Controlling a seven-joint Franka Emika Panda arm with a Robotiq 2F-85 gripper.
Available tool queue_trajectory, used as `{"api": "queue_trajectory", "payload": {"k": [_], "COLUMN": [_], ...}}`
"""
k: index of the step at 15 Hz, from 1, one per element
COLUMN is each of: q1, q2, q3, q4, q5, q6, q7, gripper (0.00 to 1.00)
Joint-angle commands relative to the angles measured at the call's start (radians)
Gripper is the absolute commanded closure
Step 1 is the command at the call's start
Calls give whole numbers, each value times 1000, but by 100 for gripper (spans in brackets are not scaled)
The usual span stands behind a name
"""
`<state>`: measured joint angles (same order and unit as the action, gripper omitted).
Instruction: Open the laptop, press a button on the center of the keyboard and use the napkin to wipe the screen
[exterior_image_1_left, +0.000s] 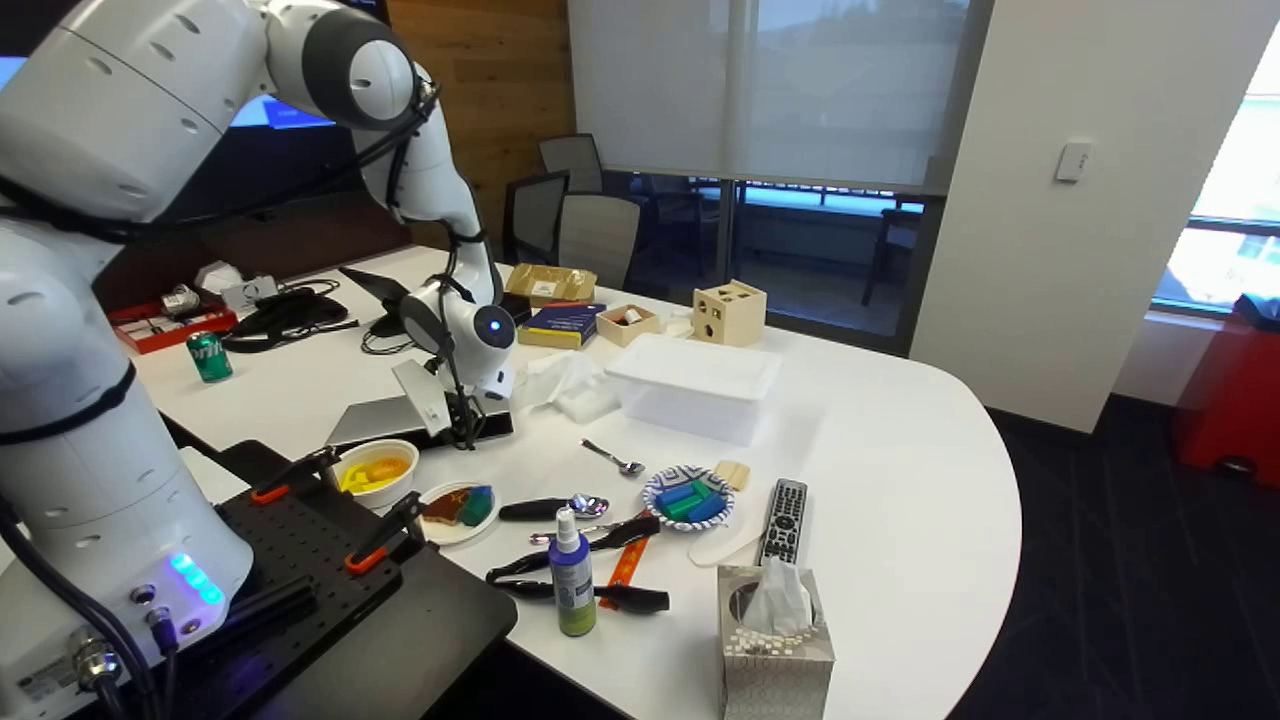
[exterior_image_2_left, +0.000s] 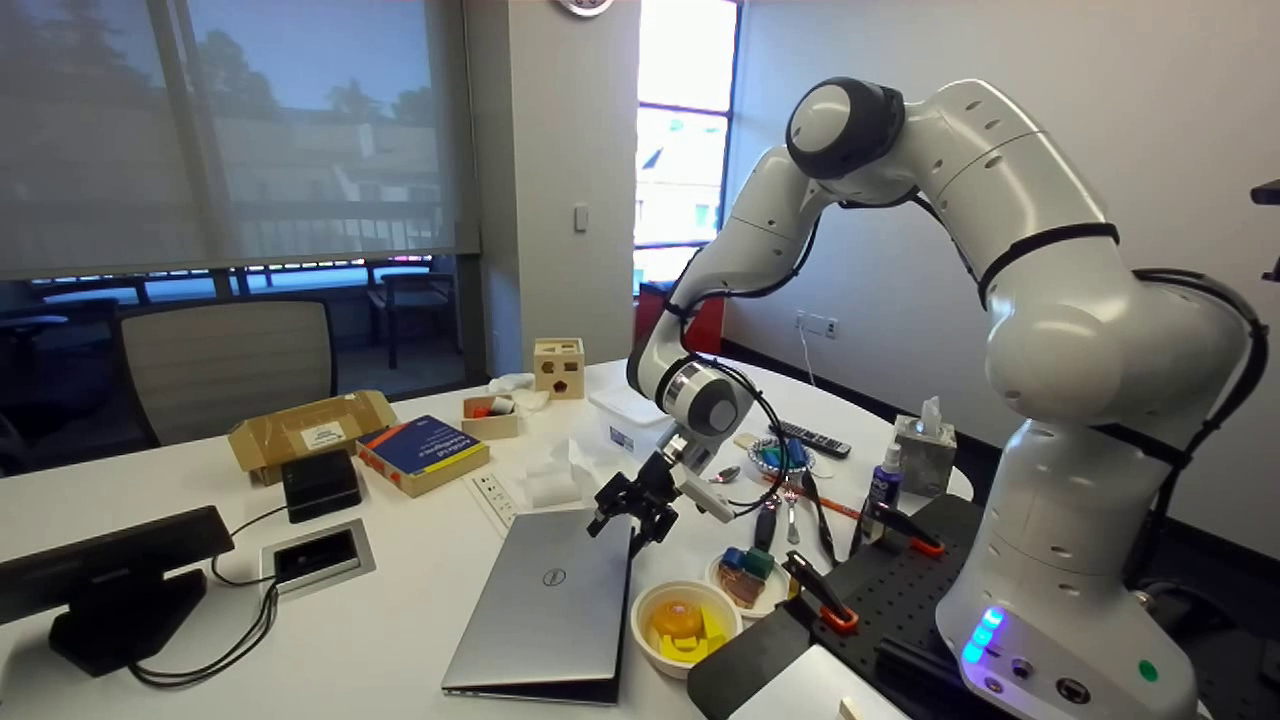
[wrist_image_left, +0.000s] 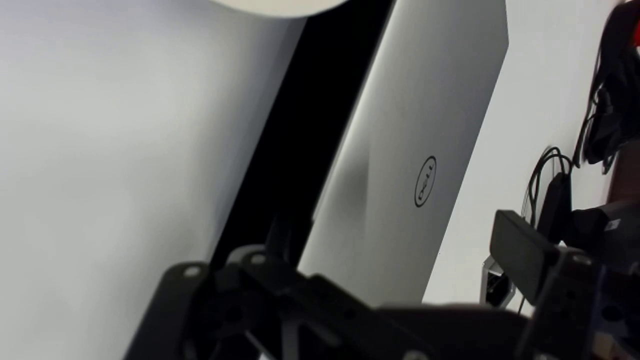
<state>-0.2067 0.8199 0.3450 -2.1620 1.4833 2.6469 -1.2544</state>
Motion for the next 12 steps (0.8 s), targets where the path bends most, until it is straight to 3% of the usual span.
{"api": "queue_trajectory", "payload": {"k": [1, 12], "q1": [-20, -20], "q2": [-28, -119], "q3": [20, 49], "q4": [4, -38], "q5": [-20, -64], "q6": [-59, -76], "q7": [-2, -52], "gripper": [0, 0]}}
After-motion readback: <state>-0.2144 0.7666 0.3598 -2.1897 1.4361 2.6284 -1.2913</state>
